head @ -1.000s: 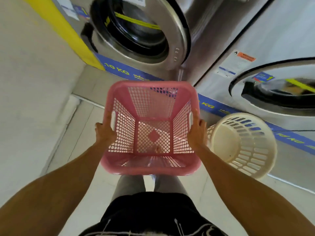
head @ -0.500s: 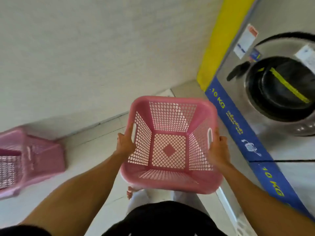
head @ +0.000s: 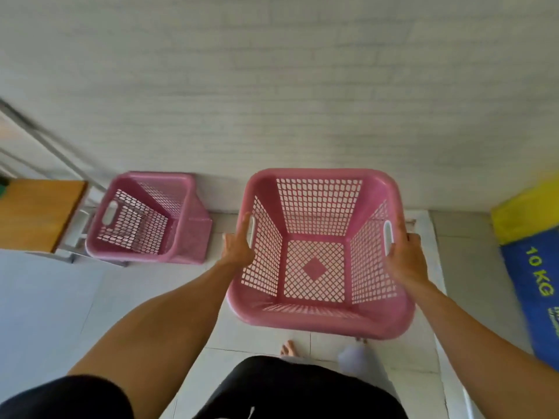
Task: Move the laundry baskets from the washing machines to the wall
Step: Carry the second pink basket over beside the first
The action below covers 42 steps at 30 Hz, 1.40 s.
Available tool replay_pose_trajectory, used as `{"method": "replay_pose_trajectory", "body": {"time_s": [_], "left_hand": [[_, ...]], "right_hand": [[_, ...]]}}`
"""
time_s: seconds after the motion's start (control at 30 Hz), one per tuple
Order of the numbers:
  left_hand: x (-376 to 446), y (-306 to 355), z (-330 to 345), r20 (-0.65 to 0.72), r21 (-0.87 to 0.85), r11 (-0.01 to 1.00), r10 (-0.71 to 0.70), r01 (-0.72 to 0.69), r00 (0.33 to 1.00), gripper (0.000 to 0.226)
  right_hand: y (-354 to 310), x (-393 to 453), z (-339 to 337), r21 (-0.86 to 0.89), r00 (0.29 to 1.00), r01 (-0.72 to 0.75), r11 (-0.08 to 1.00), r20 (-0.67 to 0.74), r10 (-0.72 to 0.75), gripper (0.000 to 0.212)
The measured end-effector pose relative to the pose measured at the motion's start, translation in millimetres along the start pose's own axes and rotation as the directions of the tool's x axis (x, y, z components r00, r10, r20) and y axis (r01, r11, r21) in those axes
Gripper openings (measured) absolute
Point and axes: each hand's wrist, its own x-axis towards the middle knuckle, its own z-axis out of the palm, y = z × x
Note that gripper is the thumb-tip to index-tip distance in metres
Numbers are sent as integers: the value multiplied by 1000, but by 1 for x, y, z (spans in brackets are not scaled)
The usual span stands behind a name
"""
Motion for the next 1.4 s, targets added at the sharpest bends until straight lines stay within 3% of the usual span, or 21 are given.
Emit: {"method": "replay_pose_trajectory", "body": {"time_s": [0.1, 0.23, 0.33, 0.63, 0.77, 0.9, 1.13, 1.27, 1.4], "left_hand": [[20, -43, -23, -70, -1, 999, -32, 32, 997, 124], [50, -87, -41, -135, -40, 997, -68, 63, 988, 121], [64, -104, -53, -171, 16, 995, -96, 100, 981, 112], [127, -160, -55, -236, 31, 983, -170, 183, 957, 91], [150, -186, -42, -239, -6, 977, -207, 212, 949, 90], [175, -209, -12, -257, -17, 971, -236, 240, 937, 97], [236, -260, 31, -194, 92, 949, -281, 303, 940, 94], [253, -275, 29, -112, 54, 958, -275, 282, 955, 80], [259, -279, 29, -96, 68, 964, -252, 259, 963, 80]], "right_hand": [[-45, 12, 23, -1, 998, 33, 999, 56, -33, 81], [-88, 32, 50, 5, 991, 74, 997, 114, -74, 62], [-113, 50, 73, 17, 986, 88, 996, 141, -90, 58], [-156, 124, 161, 1, 947, 55, 998, 318, -53, 71], [-162, 137, 196, 6, 920, 70, 998, 387, -67, 76], [-162, 153, 229, -94, 894, 113, 989, 445, -60, 73], [-152, 183, 301, -112, 883, 57, 992, 470, 2, 79], [-149, 196, 335, -205, 861, 66, 976, 507, 48, 59], [-148, 199, 348, -229, 867, 48, 972, 493, 73, 46]]}}
